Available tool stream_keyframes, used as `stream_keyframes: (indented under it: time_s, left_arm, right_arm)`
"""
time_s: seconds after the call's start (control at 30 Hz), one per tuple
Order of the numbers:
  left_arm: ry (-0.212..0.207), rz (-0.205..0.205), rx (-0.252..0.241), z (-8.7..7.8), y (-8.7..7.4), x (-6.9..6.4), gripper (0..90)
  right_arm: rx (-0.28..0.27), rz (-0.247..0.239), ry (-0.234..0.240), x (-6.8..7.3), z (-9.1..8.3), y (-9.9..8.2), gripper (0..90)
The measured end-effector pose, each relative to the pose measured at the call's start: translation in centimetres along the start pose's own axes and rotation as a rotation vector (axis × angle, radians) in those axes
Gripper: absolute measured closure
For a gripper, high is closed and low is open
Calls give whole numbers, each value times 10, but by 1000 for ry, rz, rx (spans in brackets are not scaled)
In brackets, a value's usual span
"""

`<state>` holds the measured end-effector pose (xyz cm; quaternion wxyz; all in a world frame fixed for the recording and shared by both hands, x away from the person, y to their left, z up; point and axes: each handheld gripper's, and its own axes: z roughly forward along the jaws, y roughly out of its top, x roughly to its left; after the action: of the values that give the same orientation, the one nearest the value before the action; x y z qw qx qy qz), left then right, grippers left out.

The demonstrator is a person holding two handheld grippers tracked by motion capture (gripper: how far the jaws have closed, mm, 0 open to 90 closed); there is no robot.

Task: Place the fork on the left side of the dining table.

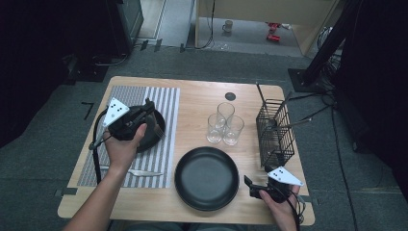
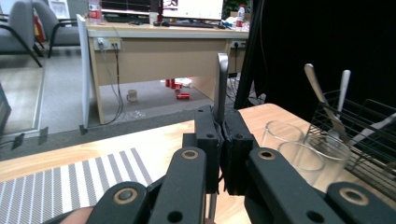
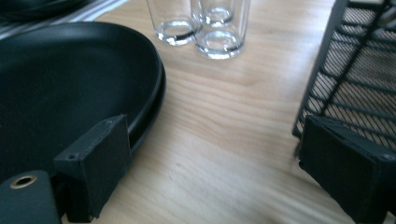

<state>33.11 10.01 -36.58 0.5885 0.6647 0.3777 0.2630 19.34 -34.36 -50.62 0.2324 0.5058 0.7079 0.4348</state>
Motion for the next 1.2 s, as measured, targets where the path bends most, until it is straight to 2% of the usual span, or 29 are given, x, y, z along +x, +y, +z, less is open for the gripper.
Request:
stream_keyframes:
  time_s: [0.1, 0.23, 0.3, 0.4, 0.5, 0.6, 0.63, 0.77, 0.9, 1.03, 1.2]
  left_arm:
    - [3, -8, -4, 5, 0, 4, 886]
    - [19, 3, -2, 13, 0, 8, 886]
    - [20, 2, -4, 14, 0, 9, 886]
    - [24, 2, -2, 18, 0, 12, 886]
    - [34, -3, -1, 23, 0, 18, 886]
    - [28, -19, 3, 26, 0, 21, 887]
    - [25, -15, 7, 30, 0, 22, 886]
    - [36, 6, 20, 38, 0, 24, 886]
    - [32, -1, 25, 44, -1, 26, 886]
    - [32, 20, 33, 56, -2, 26, 886]
    - [45, 15, 40, 63, -4, 31, 886]
  right_arm:
    - [30, 7, -11, -2, -2, -5, 94]
    - [82, 0, -27, -4, -2, -11, 94]
    - [91, 0, -36, -5, -1, -12, 94]
    - [125, 0, -68, -7, 1, -14, 93]
    - [176, -26, -100, -8, 5, -18, 93]
    - [189, -33, -109, -7, 6, -18, 94]
    - [207, -20, -107, -9, 7, -18, 94]
    - [207, -19, -110, -10, 7, -18, 92]
    - [206, -21, -111, -10, 8, -18, 91]
    - [207, -18, -110, -10, 8, -18, 89]
    - [207, -18, -110, -10, 8, -18, 89]
